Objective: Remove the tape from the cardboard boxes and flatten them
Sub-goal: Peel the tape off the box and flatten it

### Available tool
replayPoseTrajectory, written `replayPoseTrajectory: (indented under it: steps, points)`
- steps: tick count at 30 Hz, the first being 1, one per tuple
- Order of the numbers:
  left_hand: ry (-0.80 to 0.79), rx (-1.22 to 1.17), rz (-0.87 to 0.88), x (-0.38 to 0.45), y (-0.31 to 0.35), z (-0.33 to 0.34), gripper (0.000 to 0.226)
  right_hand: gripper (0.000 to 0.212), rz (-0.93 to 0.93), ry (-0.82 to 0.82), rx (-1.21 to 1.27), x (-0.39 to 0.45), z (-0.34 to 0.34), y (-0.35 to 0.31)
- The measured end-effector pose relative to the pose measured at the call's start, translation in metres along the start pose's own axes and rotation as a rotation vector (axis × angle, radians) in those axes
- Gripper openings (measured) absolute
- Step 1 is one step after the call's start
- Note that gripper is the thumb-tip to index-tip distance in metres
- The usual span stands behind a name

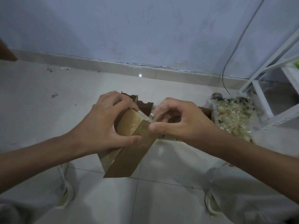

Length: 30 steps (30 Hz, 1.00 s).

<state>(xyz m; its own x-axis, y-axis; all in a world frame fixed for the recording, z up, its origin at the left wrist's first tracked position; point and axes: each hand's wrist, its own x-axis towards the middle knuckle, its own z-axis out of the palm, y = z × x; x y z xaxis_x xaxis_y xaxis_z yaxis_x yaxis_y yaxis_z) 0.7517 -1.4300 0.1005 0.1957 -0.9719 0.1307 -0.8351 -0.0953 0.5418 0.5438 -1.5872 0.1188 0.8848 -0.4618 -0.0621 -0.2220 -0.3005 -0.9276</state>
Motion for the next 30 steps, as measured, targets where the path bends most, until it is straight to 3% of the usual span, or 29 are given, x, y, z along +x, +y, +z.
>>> replayPoseTrajectory:
  steps: [3, 9, 11, 19, 24, 27, 30]
  points:
    - [-0.025, -0.012, -0.002, 0.001, -0.001, 0.001, 0.069, 0.006, -0.009, 0.062, -0.005, 0.002, 0.002, 0.006]
    - [-0.068, -0.052, 0.063, -0.003, -0.001, 0.000, 0.070, 0.027, 0.265, -0.140, 0.183, 0.000, -0.003, 0.004]
    - [-0.056, -0.051, 0.078, -0.005, 0.000, 0.000, 0.070, 0.024, 0.303, -0.179, 0.252, 0.000, -0.002, 0.004]
    - [0.073, 0.195, 0.134, -0.005, 0.014, -0.013, 0.081, 0.025, 0.169, -0.028, 0.194, -0.007, 0.006, -0.003]
    - [0.112, 0.358, 0.198, -0.004, 0.021, -0.018, 0.079, 0.016, -0.109, -0.050, -0.274, -0.012, 0.005, -0.004]
    - [0.094, 0.409, 0.251, -0.004, 0.021, -0.014, 0.079, 0.042, -0.154, -0.053, -0.510, -0.010, 0.007, -0.005]
    - [0.078, 0.405, 0.274, -0.004, 0.020, -0.013, 0.079, 0.036, -0.158, -0.087, -0.500, -0.006, 0.008, 0.000]
